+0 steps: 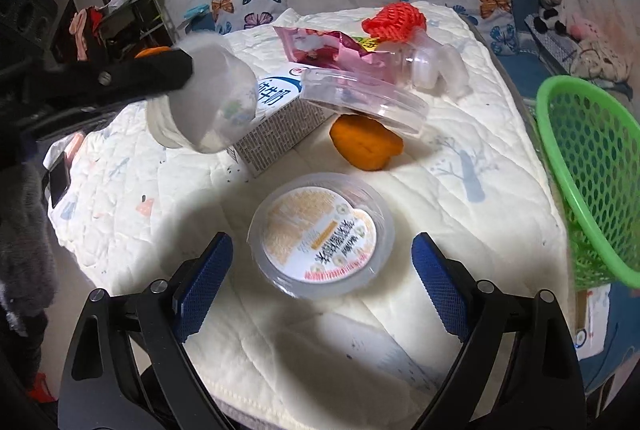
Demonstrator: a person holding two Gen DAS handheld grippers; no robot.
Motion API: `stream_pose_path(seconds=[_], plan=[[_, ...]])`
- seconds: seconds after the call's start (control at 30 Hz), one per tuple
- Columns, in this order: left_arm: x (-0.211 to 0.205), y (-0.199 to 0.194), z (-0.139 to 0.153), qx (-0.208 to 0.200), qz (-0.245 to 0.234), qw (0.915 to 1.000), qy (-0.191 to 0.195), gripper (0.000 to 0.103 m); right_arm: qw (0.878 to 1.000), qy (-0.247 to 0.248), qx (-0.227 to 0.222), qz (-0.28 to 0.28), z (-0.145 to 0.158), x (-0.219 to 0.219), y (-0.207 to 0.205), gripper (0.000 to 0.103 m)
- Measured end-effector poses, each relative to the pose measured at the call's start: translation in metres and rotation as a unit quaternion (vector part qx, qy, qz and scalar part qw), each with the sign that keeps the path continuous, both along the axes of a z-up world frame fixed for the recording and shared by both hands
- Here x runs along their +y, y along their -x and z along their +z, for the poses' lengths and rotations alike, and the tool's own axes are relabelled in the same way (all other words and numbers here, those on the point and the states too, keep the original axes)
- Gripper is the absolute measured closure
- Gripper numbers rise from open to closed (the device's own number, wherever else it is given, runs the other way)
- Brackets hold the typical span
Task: Collect trash
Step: 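Grasp the clear pudding cup with the left tool, then drop the pudding cup into the basket with the left tool while the right drops a lid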
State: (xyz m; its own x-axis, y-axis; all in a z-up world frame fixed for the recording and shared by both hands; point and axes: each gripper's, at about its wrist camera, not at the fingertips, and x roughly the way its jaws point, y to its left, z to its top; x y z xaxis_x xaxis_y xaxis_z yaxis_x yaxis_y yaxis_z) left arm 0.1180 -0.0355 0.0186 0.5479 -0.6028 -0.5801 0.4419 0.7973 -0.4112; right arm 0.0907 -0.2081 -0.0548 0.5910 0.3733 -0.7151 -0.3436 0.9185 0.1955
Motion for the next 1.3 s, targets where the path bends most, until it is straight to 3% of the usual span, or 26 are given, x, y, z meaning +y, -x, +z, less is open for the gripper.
stream_pose_path(seconds=[0.23,0.53,0.77,1.3], plan=[[0.002,-0.001,0.001,0.000,0.004,1.0000,0.000,0.093,1.000,-0.002,0.007,0.001,-0.002,0.000,-0.002,0.033],[-0.018,-0.006,0.008,-0.009,-0.020,0.9997,-0.004,0.093,0.999,-0.018,-0.016,-0.021,0.022,-0.031,0.013,0.034],[-0.059,-0.017,0.013,-0.010,-0.056,0.9983,-0.010,0.093,0.996,-0.010,-0.036,-0.087,0.038,-0.084,0.014,0.034],[-0.164,-0.049,0.020,-0.013,-0.125,0.9916,-0.028,0.093,0.974,-0.002,-0.024,-0.225,0.024,-0.213,-0.016,0.033]])
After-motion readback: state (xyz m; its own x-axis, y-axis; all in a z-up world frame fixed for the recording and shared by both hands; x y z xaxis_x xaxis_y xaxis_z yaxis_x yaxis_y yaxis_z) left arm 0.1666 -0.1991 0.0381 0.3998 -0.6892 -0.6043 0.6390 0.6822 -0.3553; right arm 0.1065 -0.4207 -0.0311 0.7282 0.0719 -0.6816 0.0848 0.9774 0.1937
